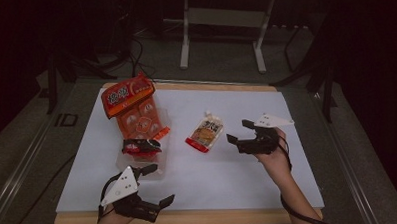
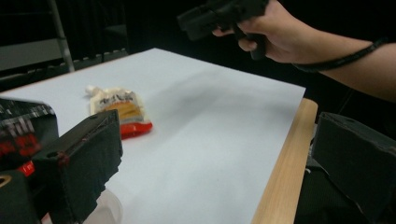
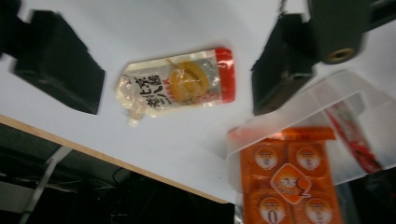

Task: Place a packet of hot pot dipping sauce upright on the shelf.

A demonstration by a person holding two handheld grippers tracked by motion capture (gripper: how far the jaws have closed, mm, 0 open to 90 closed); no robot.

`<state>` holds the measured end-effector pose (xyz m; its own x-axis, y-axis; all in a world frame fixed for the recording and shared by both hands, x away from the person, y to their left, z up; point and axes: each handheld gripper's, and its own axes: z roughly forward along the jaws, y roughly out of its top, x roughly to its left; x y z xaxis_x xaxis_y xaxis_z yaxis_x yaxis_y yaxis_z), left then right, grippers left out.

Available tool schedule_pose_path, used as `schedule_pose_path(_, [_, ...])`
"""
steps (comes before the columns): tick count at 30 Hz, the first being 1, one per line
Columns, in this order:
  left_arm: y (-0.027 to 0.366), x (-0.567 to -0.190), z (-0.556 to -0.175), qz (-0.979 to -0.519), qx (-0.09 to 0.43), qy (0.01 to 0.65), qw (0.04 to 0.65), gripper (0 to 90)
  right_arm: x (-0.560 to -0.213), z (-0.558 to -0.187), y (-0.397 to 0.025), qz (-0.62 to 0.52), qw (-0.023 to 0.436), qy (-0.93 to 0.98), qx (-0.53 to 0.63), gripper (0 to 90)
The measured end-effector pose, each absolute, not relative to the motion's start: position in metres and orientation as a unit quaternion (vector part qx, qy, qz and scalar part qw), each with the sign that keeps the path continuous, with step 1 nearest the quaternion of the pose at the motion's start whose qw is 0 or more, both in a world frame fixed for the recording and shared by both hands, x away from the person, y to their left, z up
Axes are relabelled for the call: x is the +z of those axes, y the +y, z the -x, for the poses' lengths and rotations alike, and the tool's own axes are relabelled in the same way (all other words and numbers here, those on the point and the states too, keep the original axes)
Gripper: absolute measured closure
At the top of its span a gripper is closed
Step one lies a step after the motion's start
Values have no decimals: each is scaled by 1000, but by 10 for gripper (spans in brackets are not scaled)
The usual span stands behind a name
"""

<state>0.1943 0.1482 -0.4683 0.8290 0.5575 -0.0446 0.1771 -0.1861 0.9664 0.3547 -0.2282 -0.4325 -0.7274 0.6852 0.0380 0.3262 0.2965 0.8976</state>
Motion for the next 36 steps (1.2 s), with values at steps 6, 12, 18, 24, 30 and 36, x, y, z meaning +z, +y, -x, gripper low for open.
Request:
schedule_pose_path(6, [151,-478,-191,-751,159,259,586,24,-440,-374,-221,-333,170,788,489,281])
schedule_pose_path(12, [155,-486,-189,-753,160,266,580,24,-451,-392,-216,-353,160,790,474,341])
schedule_pose_path(18, [156,-489,-190,-755,168,266,576,24,-464,-408,-212,-368,157,793,460,385])
schedule_pose_path(24, [157,-491,-191,-756,168,264,575,24,-474,-422,-207,-379,171,794,443,408])
schedule_pose_path(30, [156,-491,-190,-757,170,258,575,24,-486,-439,-206,-400,160,792,433,500])
schedule_pose_path(36, [155,-491,-189,-759,172,254,575,24,-501,-452,-200,-413,152,798,412,537])
